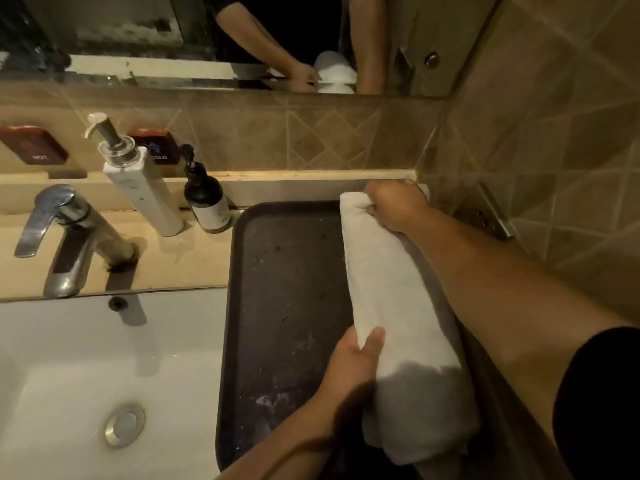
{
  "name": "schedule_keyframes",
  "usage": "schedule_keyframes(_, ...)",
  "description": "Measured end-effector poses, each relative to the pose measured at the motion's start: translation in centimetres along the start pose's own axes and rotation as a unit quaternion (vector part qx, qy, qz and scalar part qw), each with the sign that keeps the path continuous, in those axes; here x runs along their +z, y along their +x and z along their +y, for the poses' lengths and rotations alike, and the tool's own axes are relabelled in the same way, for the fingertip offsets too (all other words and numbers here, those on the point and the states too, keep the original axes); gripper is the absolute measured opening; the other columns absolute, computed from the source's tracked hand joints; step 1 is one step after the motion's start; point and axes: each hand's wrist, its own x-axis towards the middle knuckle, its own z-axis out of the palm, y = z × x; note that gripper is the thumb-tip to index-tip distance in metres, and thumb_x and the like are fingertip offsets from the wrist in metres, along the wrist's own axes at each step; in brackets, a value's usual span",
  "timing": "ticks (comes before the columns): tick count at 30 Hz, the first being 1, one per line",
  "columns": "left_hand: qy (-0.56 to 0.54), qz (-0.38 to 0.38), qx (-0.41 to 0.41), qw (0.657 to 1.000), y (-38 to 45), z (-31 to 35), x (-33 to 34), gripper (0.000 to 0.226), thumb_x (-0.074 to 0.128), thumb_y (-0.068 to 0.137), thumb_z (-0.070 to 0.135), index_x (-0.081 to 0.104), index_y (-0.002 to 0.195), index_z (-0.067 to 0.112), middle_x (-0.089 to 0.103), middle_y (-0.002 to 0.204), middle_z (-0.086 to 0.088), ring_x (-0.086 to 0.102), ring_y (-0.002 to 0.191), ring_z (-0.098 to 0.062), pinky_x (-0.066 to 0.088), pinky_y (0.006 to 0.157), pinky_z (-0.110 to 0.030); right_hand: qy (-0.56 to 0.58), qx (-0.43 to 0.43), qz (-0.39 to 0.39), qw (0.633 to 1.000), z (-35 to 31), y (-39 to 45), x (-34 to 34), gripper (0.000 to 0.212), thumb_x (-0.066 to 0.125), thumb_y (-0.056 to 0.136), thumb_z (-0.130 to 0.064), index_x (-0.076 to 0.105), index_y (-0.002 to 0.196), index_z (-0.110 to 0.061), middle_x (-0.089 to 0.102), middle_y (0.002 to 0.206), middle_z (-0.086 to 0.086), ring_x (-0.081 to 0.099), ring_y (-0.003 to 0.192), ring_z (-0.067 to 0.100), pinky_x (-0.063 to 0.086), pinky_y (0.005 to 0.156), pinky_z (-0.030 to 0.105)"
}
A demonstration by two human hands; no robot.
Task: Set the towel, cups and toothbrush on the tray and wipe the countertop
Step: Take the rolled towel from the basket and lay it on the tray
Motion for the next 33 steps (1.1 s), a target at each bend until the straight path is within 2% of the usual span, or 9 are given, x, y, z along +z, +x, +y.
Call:
schedule_keyframes(5,0.028,0.024,0.02,0.999,0.2,-0.5,0.3,0.038,0.05,0.101,0.039,0.057,0.133,0.02,0.068,0.125,0.004,0.063,0.115,-0.009,0.049,0.101,-0.041,0.023,-0.01,0.012,1.0,0.6,0.3,1.0,0.027,0.051,0.098,-0.031,0.057,0.121,-0.02,0.063,0.117,0.008,0.057,0.107,0.028,0.038,0.101,0.042)
schedule_keyframes(9,0.06,0.033,0.03,0.997,0.4,-1.2,0.4,0.04,0.05,0.099,0.043,0.056,0.133,0.023,0.067,0.125,0.008,0.061,0.116,-0.005,0.049,0.1,-0.035,0.033,-0.013,0.006,0.999,0.9,0.7,2.0,0.03,0.052,0.097,-0.035,0.056,0.124,-0.023,0.063,0.123,0.005,0.058,0.109,0.027,0.037,0.104,0.043)
schedule_keyframes(14,0.119,0.028,0.038,0.992,0.3,-1.2,-0.1,0.048,0.045,0.099,0.051,0.049,0.138,0.024,0.061,0.131,0.01,0.058,0.114,-0.002,0.043,0.084,-0.006,-0.026,-0.046,0.101,0.993,1.3,0.5,3.5,0.034,0.053,0.095,-0.034,0.053,0.128,-0.024,0.057,0.131,0.005,0.05,0.118,0.028,0.031,0.106,0.044)
schedule_keyframes(15,0.134,0.028,0.043,0.99,0.1,-1.0,-0.2,0.049,0.045,0.099,0.052,0.048,0.139,0.024,0.06,0.133,0.01,0.056,0.114,-0.002,0.041,0.084,-0.007,-0.037,-0.043,0.11,0.992,1.4,0.4,3.6,0.038,0.053,0.095,-0.036,0.051,0.131,-0.023,0.054,0.135,0.006,0.047,0.122,0.029,0.028,0.108,0.045)
schedule_keyframes(18,0.191,0.033,0.049,0.98,-0.3,0.2,-0.4,0.047,0.043,0.1,0.049,0.043,0.14,0.025,0.056,0.134,0.007,0.054,0.117,-0.01,0.043,0.091,-0.023,-0.056,-0.019,0.103,0.993,1.3,0.0,2.6,0.047,0.051,0.094,-0.045,0.047,0.135,-0.021,0.044,0.145,0.008,0.036,0.133,0.031,0.021,0.114,0.051)
schedule_keyframes(21,0.27,0.033,0.047,0.961,-0.5,1.6,-1.0,0.047,0.044,0.098,0.048,0.043,0.138,0.024,0.053,0.134,0.002,0.056,0.117,-0.018,0.044,0.092,-0.031,-0.043,-0.004,0.094,0.995,1.0,-0.6,0.4,0.052,0.051,0.093,-0.049,0.048,0.136,-0.019,0.044,0.145,0.008,0.035,0.133,0.03,0.025,0.11,0.05)
schedule_keyframes(25,0.384,0.028,0.048,0.922,-1.2,5.0,-2.1,0.047,0.044,0.096,0.05,0.042,0.136,0.026,0.05,0.134,-0.003,0.057,0.104,-0.018,0.046,0.089,-0.034,-0.02,0.012,0.064,0.998,0.4,-2.3,-4.0,0.048,0.052,0.092,-0.045,0.049,0.133,-0.021,0.049,0.136,0.006,0.04,0.123,0.028,0.033,0.101,0.048)
schedule_keyframes(29,0.47,0.061,0.09,0.876,-0.9,8.9,-3.3,0.06,0.048,0.095,0.049,0.034,0.145,0.019,0.046,0.142,-0.009,0.057,0.117,-0.028,0.046,0.092,-0.039,0.008,0.019,0.081,0.997,0.2,-5.1,-6.7,0.045,0.052,0.091,-0.045,0.052,0.129,-0.021,0.052,0.13,0.006,0.045,0.12,0.027,0.036,0.102,0.047)
schedule_keyframes(33,0.538,0.121,0.168,0.817,-0.8,11.8,-4.7,0.061,0.055,0.093,0.048,0.036,0.145,0.022,0.048,0.143,-0.009,0.055,0.121,-0.029,0.05,0.094,-0.046,0.057,0.017,0.094,0.994,-0.4,-9.2,-7.1,0.05,0.05,0.089,-0.048,0.05,0.131,-0.02,0.051,0.134,0.006,0.044,0.123,0.027,0.038,0.099,0.044)
